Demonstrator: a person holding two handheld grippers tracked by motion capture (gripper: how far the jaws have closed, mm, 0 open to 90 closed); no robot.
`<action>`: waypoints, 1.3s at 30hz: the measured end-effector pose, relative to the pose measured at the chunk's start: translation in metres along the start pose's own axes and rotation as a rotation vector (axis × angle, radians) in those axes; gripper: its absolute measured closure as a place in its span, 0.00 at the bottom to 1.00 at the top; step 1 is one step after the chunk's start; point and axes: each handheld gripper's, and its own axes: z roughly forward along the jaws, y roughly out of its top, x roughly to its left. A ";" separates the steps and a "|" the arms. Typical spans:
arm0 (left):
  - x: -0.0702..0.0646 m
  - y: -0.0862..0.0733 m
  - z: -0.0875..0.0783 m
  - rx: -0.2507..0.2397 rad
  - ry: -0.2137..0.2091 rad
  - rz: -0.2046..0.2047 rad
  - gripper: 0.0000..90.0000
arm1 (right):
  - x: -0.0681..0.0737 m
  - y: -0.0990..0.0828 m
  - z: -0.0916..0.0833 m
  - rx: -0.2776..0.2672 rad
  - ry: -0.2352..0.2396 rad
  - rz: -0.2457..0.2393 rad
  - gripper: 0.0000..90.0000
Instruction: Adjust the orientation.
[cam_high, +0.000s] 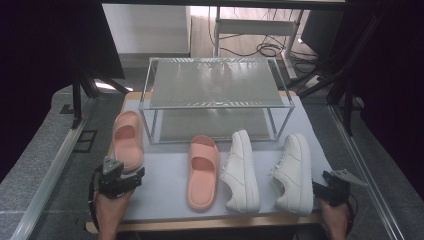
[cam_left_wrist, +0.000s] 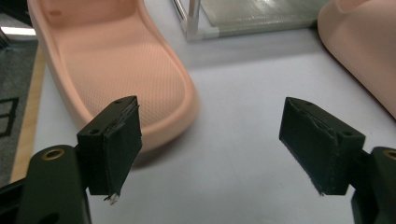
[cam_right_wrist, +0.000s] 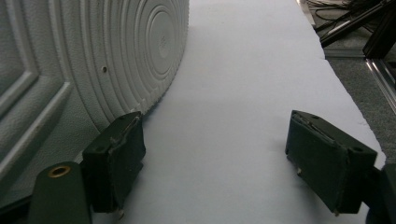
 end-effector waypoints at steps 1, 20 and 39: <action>0.001 0.002 0.001 0.001 0.006 0.005 0.23 | 0.000 0.000 0.000 0.000 0.000 0.000 0.22; 0.035 0.048 0.035 0.009 0.048 0.005 0.37 | 0.000 0.000 0.000 0.002 0.000 -0.002 0.22; 0.045 0.095 0.094 0.070 0.089 -0.024 0.59 | -0.001 0.000 0.000 0.001 0.002 -0.005 0.22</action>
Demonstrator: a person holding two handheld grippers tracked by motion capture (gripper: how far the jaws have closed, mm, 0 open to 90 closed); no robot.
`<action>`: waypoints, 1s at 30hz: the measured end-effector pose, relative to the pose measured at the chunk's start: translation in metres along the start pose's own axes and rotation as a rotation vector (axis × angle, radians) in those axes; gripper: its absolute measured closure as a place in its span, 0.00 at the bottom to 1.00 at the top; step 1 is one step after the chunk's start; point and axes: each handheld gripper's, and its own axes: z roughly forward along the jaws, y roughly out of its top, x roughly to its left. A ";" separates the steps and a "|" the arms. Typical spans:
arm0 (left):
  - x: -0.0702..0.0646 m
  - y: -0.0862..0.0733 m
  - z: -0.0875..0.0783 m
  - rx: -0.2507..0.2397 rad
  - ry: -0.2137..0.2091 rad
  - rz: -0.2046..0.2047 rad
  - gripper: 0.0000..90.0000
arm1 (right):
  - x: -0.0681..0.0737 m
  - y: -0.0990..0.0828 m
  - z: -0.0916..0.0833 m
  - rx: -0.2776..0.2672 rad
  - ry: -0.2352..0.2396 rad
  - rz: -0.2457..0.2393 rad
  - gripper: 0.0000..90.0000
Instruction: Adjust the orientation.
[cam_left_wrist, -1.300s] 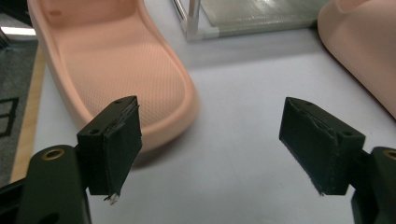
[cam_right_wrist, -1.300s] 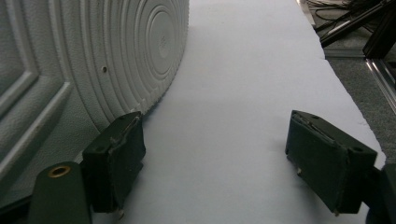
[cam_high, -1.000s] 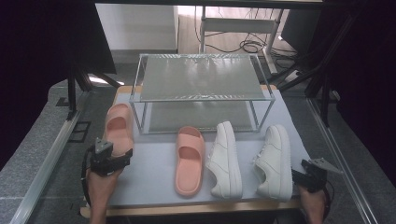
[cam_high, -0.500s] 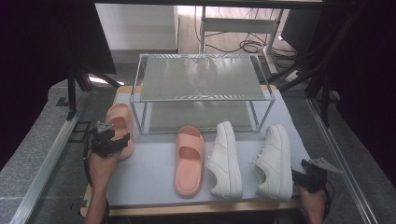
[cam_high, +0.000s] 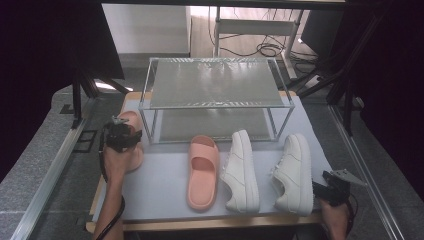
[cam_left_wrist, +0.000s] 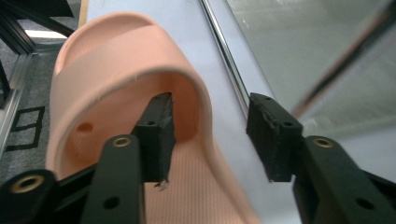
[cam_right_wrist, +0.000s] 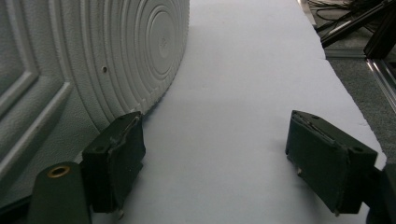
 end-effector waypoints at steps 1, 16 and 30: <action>0.001 0.001 0.003 0.003 0.006 -0.009 0.62 | 0.000 0.000 0.000 0.000 0.000 0.000 0.22; 0.005 0.008 0.017 0.031 0.010 -0.078 0.87 | 0.000 0.000 0.000 0.000 0.001 0.000 0.22; 0.014 0.002 -0.010 0.003 0.025 -0.070 0.94 | 0.000 0.000 0.000 0.000 0.001 0.000 0.22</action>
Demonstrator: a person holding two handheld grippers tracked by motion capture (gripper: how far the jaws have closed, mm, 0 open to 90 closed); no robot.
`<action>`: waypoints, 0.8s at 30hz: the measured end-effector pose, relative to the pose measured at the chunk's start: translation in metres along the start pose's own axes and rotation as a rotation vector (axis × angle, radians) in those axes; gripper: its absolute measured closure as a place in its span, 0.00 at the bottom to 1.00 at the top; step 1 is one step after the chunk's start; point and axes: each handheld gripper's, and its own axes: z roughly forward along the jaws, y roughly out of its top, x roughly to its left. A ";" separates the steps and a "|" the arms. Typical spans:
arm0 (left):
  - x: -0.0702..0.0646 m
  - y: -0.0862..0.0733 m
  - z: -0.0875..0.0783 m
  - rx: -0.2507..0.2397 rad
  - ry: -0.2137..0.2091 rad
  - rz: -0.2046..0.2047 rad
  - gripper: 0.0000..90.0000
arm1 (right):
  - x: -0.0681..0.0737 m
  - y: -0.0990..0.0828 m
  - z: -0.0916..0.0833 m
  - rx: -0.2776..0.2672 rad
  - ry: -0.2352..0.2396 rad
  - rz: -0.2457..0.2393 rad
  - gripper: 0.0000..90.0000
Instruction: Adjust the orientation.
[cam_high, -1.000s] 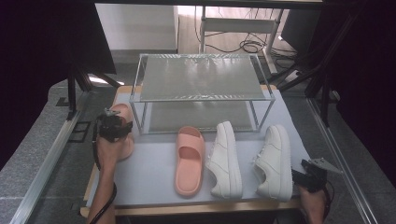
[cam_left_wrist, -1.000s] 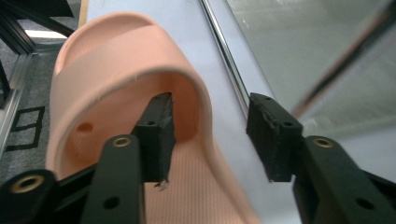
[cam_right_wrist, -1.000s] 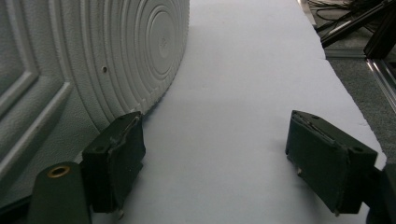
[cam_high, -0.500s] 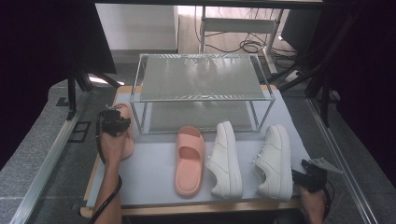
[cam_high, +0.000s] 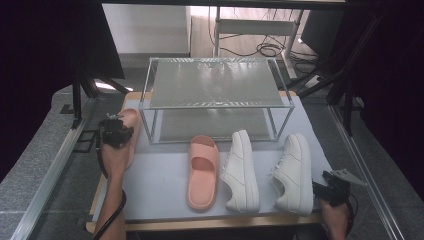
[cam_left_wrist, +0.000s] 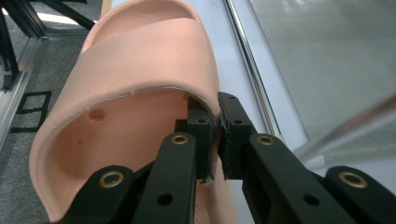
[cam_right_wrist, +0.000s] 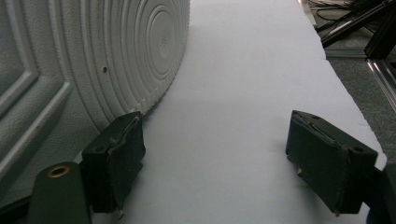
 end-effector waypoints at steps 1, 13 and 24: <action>0.002 -0.002 -0.007 -0.011 0.000 0.001 0.94 | 0.000 0.000 0.000 0.000 0.000 0.000 0.22; 0.004 -0.020 -0.052 -0.049 -0.027 0.056 0.94 | 0.000 0.000 0.000 0.000 0.000 0.000 0.22; -0.003 -0.052 -0.079 -0.023 -0.080 0.094 0.94 | 0.000 0.000 0.000 -0.001 0.000 0.002 0.22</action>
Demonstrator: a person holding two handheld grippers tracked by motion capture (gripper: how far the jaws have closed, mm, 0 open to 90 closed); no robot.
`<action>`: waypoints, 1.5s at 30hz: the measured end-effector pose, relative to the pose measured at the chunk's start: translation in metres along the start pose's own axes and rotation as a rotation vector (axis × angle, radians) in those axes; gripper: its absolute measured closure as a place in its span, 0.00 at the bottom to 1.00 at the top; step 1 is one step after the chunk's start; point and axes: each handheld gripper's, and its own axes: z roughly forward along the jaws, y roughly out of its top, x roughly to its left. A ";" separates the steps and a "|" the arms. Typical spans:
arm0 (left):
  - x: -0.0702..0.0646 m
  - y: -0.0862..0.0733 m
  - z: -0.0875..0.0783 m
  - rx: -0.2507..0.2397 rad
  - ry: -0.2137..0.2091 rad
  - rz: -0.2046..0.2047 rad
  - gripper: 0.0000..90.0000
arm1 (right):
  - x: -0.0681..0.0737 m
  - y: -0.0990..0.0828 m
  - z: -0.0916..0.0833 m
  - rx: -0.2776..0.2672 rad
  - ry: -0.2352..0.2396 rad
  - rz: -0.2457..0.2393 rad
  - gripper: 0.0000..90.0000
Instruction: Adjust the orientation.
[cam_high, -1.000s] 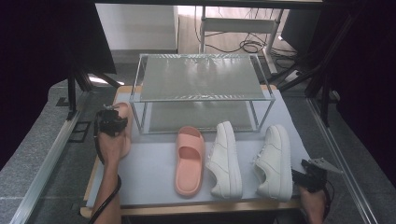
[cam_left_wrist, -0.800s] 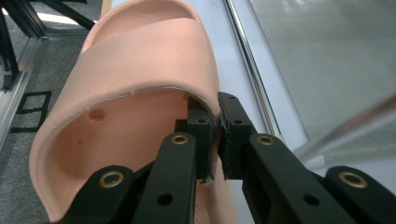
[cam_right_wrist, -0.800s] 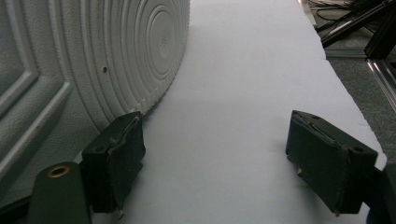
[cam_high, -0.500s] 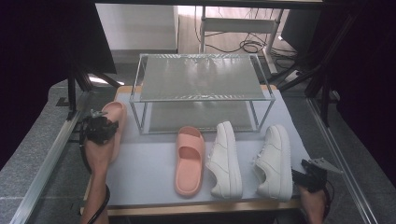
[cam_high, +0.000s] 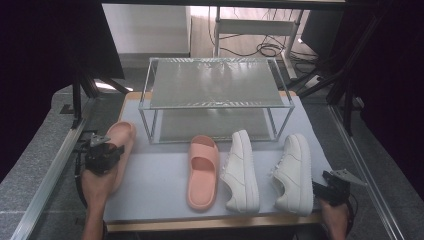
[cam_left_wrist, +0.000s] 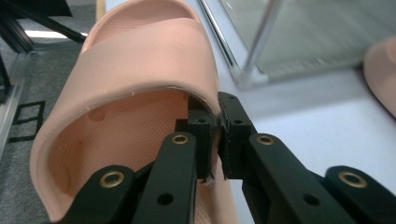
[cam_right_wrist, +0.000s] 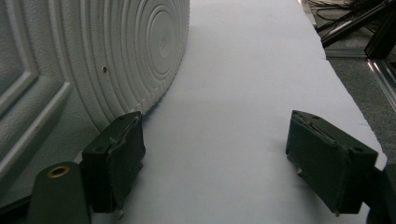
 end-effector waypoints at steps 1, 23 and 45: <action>-0.002 -0.006 -0.004 0.006 -0.006 0.004 0.94 | 0.000 0.000 0.000 0.001 0.000 0.001 0.22; -0.061 -0.031 -0.041 0.001 -0.137 0.122 0.94 | 0.000 0.000 0.000 0.001 0.000 0.002 0.22; -0.105 -0.001 0.003 -0.038 -0.200 0.121 0.94 | 0.000 0.000 0.000 0.001 0.000 0.002 0.22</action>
